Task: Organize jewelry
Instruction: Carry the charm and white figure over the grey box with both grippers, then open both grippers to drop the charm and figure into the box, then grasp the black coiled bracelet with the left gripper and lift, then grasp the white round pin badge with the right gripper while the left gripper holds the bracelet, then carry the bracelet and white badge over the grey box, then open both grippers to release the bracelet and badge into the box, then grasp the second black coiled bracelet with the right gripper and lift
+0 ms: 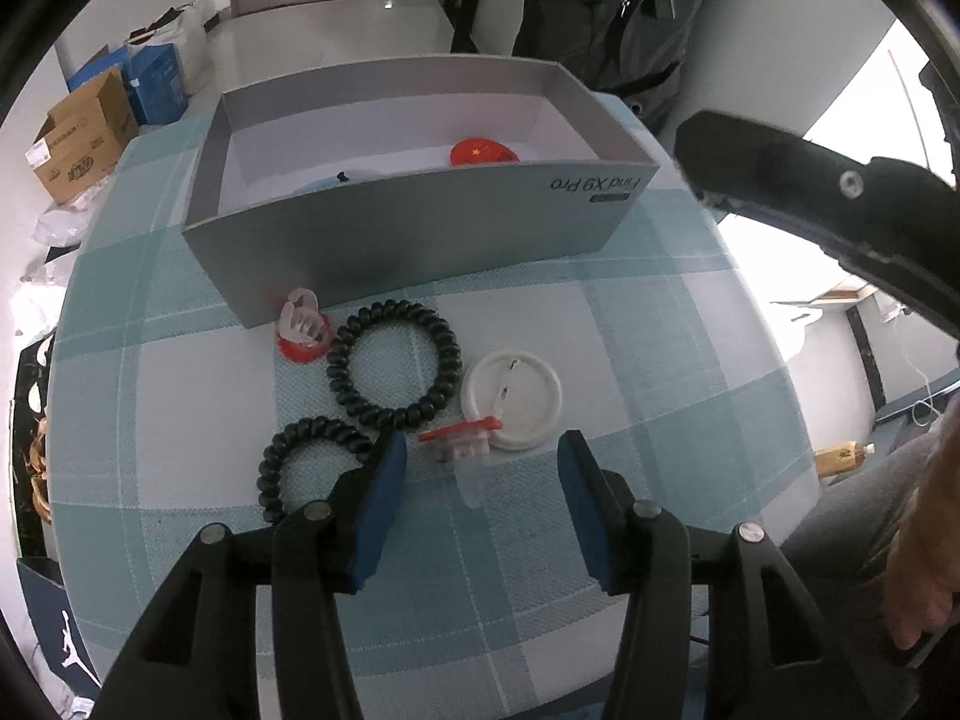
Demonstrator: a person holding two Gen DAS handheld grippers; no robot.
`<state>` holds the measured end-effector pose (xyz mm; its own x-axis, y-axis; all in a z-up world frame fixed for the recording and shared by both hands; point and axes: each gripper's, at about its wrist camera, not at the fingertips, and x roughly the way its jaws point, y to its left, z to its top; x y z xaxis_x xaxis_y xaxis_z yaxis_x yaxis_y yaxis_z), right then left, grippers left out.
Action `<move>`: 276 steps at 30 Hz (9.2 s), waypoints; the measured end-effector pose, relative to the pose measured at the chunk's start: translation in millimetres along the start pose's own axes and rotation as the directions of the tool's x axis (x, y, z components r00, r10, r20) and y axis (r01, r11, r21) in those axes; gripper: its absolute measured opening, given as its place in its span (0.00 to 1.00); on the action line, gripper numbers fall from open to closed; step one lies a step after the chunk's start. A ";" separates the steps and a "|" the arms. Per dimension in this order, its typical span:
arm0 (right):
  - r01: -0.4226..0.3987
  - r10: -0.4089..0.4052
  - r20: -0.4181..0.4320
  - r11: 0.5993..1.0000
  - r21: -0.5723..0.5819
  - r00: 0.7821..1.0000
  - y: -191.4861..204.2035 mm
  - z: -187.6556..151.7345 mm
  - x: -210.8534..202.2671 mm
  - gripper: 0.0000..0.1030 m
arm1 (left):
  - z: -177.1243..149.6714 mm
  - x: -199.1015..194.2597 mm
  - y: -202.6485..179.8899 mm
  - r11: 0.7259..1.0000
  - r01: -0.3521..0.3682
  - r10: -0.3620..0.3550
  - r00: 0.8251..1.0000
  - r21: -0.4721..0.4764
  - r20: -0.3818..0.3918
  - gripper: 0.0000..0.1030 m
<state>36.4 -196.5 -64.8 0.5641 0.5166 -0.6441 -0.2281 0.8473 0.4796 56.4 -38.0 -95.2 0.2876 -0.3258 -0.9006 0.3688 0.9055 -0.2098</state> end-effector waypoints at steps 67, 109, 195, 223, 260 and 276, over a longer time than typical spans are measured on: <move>-0.030 0.037 -0.109 0.997 0.065 0.993 -36.9 94.8 62.4 0.45 | 99.6 -54.1 77.7 0.973 0.164 -0.141 0.979 -0.160 0.144 0.58; 0.172 -0.192 -0.077 0.961 -0.215 0.978 11.1 -40.4 34.8 0.94 | -13.8 -17.1 46.5 0.982 -0.179 0.177 0.983 0.065 0.043 0.69; -0.061 0.061 -0.005 0.998 -0.028 0.998 -10.4 67.6 50.7 0.40 | 85.9 -33.6 59.1 0.990 0.059 -0.039 0.986 -0.126 0.160 0.24; 0.028 -0.025 -0.066 0.999 0.036 0.998 -29.7 63.9 65.3 0.42 | 89.6 -19.2 61.7 0.976 0.145 -0.128 0.985 -0.164 0.112 0.37; 0.052 -0.052 0.005 0.988 -0.143 0.999 13.2 34.6 17.5 0.83 | 17.6 -62.3 70.3 0.997 -0.029 0.042 0.982 -0.072 0.186 0.67; 0.035 -0.082 -0.133 0.945 -0.324 0.988 50.7 -21.4 65.0 0.85 | -1.8 -81.7 119.3 0.958 0.010 0.050 0.978 -0.288 0.200 0.67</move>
<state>44.5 -117.3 -95.2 0.4704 0.4568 -0.7550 -0.4527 0.8593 0.2379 75.3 97.1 -47.3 0.4768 -0.3281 -0.8155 0.1013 0.9421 -0.3198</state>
